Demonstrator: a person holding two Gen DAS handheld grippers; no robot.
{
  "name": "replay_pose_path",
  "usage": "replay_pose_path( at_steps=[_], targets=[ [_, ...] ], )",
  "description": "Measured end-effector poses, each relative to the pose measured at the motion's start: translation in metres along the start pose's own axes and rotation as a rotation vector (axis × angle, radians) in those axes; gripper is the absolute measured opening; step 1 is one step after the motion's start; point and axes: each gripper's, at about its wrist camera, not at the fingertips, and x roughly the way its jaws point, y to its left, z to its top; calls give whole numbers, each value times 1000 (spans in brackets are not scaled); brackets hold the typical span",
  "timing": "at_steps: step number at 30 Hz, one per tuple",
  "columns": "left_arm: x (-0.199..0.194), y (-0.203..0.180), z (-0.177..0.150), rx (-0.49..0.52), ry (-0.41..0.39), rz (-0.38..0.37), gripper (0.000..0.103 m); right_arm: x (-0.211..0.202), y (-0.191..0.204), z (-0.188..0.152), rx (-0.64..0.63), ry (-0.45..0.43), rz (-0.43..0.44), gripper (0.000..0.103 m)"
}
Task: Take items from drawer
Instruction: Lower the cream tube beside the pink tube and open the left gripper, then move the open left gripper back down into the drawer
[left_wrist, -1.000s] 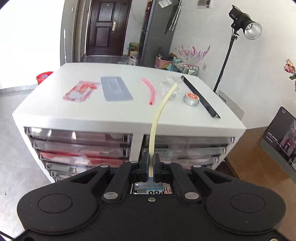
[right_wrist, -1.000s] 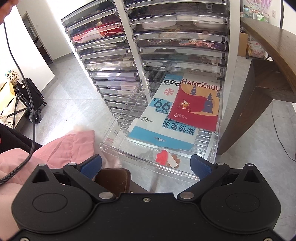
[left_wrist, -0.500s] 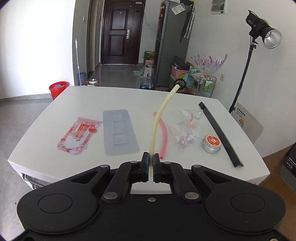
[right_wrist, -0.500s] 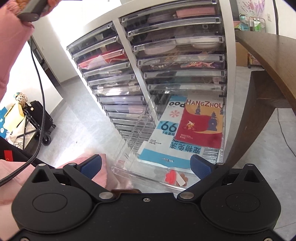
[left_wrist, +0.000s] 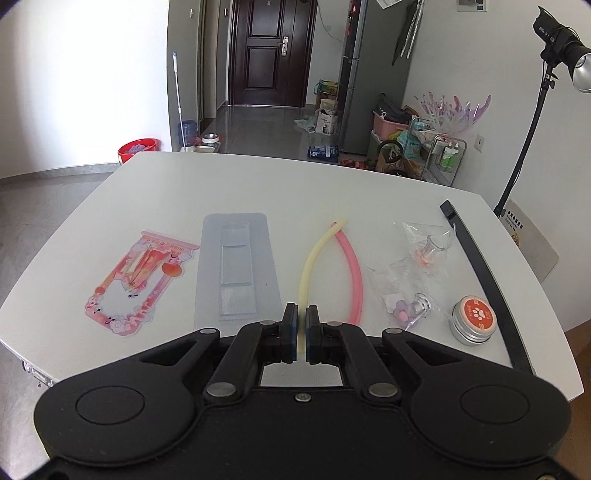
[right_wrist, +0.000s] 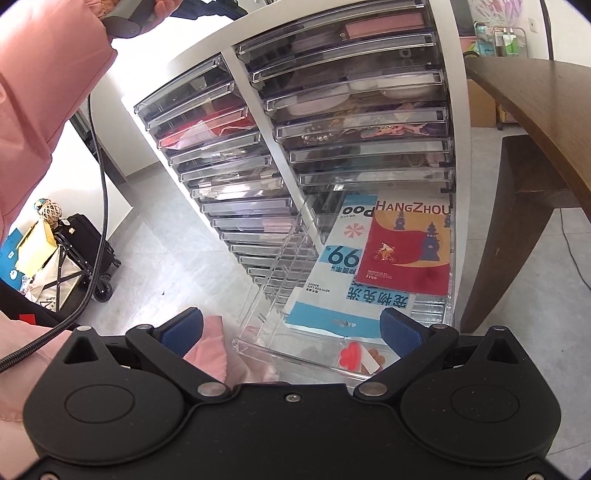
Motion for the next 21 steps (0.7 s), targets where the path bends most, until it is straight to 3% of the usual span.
replay_pose_path(
  at_steps=[6, 8, 10, 12, 14, 17, 21],
  targets=[
    [-4, 3, -1, -33, -9, -64, 7, -1, 0, -1, -4, 1, 1, 103],
    [-10, 5, -2, -57, -30, -52, 18, -1, 0, -1, -6, 2, 0, 103],
    [-23, 6, -2, -66, -85, -6, 69, -1, 0, -1, -7, 3, 1, 103],
    [-40, 5, -5, -51, -182, 31, 85, -1, 1, -2, -9, 4, 2, 103],
    [-57, 1, -10, 2, -258, 33, 88, -1, 1, -2, -11, 4, 1, 103],
    [-80, -5, -19, 71, -311, 11, 96, -1, 1, -2, -10, 7, -2, 103],
    [-101, -20, -40, 182, -292, -50, 100, 0, 3, -2, -24, 9, -3, 103]
  ],
)
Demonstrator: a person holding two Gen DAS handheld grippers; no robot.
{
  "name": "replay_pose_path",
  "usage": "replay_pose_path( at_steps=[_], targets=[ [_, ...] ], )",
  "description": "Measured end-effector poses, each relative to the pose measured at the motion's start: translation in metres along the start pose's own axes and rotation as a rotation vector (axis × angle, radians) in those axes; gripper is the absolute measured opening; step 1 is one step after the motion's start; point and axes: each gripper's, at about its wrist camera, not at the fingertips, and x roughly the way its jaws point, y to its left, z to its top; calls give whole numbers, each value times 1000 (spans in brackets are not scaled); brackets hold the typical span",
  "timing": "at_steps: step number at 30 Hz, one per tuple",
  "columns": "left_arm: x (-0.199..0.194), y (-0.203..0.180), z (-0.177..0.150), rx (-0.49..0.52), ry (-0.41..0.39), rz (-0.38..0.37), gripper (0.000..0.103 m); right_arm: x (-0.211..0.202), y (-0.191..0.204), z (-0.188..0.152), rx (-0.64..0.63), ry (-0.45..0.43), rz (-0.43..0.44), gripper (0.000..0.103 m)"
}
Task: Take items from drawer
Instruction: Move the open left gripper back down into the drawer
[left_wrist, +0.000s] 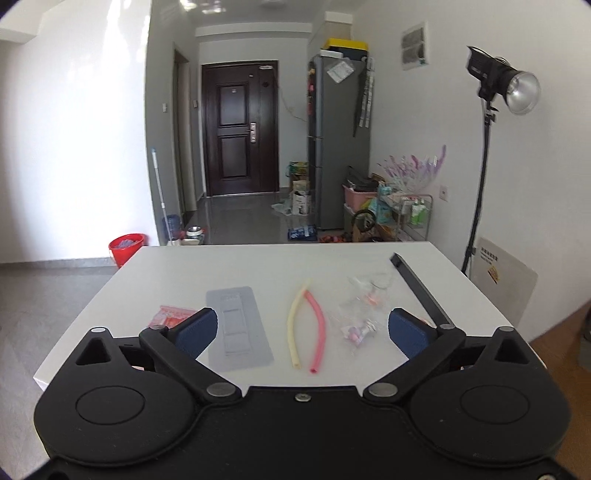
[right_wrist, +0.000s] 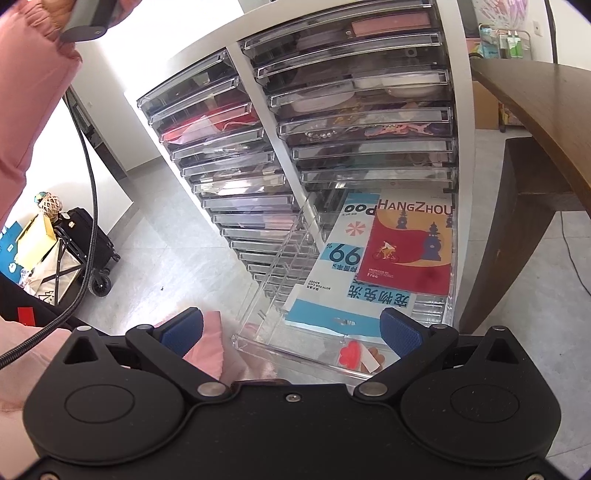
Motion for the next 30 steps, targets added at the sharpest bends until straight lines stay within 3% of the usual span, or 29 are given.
replay_pose_path(
  at_steps=[8, 12, 19, 24, 30],
  targets=[
    [-27, -52, -46, 232, 70, -196, 103, 1, 4, -1, -32, 9, -13, 103],
    [-33, -60, -87, 237, 153, -277, 103, 1, 8, -2, -61, 12, -14, 103],
    [-35, -39, -154, 245, 299, -293, 103, 6, 15, -6, -115, 51, -34, 103],
    [-24, -26, -205, 163, 415, -351, 103, 13, 12, -11, -118, 108, -70, 103],
    [0, -45, -261, 213, 593, -383, 103, 6, 8, -15, -94, 128, -100, 103]
  ],
)
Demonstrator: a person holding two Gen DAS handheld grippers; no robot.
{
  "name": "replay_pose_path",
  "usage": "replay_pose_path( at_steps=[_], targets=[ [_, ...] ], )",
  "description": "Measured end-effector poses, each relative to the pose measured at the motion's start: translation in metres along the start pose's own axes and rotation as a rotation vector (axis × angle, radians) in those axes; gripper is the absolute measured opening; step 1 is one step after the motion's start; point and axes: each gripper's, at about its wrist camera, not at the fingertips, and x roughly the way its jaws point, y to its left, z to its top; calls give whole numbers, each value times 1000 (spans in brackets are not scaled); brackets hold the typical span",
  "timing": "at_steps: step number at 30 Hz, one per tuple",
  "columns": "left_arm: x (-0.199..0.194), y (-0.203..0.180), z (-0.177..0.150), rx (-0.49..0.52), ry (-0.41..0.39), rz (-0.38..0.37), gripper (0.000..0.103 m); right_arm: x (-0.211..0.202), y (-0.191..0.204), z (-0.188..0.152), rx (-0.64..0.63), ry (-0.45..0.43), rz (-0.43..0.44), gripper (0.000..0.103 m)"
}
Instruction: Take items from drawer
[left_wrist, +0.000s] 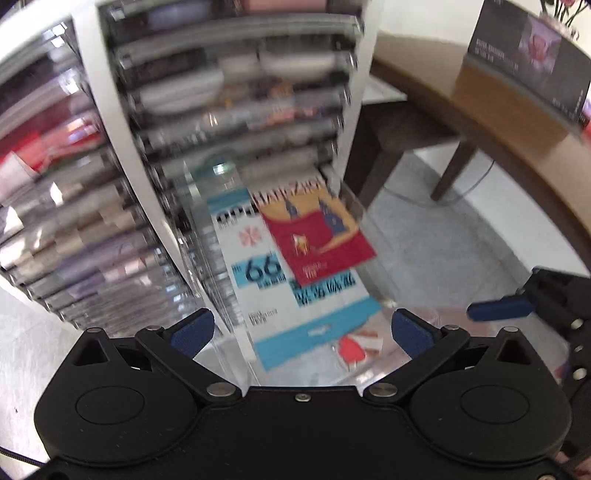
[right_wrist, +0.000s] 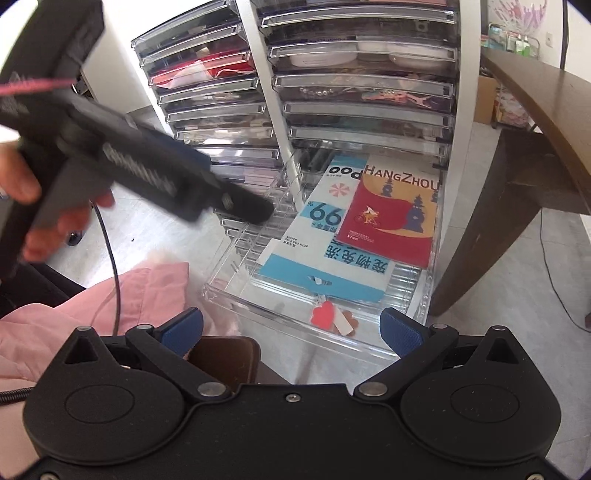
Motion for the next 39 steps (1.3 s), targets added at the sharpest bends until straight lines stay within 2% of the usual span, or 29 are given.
replay_pose_path(
  at_steps=[3, 5, 7, 9, 12, 18, 21, 22, 27, 29, 32, 39],
  targets=[
    [29, -6, -5, -30, 70, -34, 102, 3, 1, -1, -5, 14, 2, 103],
    [51, -9, -5, -69, 127, -47, 97, 3, 1, -2, -7, 18, -1, 103],
    [73, -9, -4, -112, 194, -62, 79, 4, 1, -2, -3, 20, -2, 103],
    [93, -6, -5, -162, 263, -78, 67, 5, 1, -2, 1, 25, -2, 103],
    [114, -7, -6, -200, 318, -70, 63, 6, 2, -2, 4, 31, 1, 103],
    [124, -12, -7, -240, 356, -88, 61, 6, 2, -2, 3, 35, 6, 103],
    [129, -15, -10, -234, 378, -84, 53, 6, 2, -1, 4, 34, 6, 103],
    [131, -16, -12, -229, 383, -75, 47, 6, 2, -1, 4, 34, 6, 103],
    [130, -20, -14, -220, 361, -33, 37, 7, 2, -1, 4, 34, 7, 103],
    [128, -28, -15, -182, 353, -8, 35, 7, 2, -1, 4, 34, 7, 103],
    [127, -40, -16, -126, 338, 42, 23, 7, 2, 0, 4, 33, 7, 103],
    [126, -36, -14, -189, 345, 22, 23, 8, 1, 0, 4, 33, 8, 103]
  ],
)
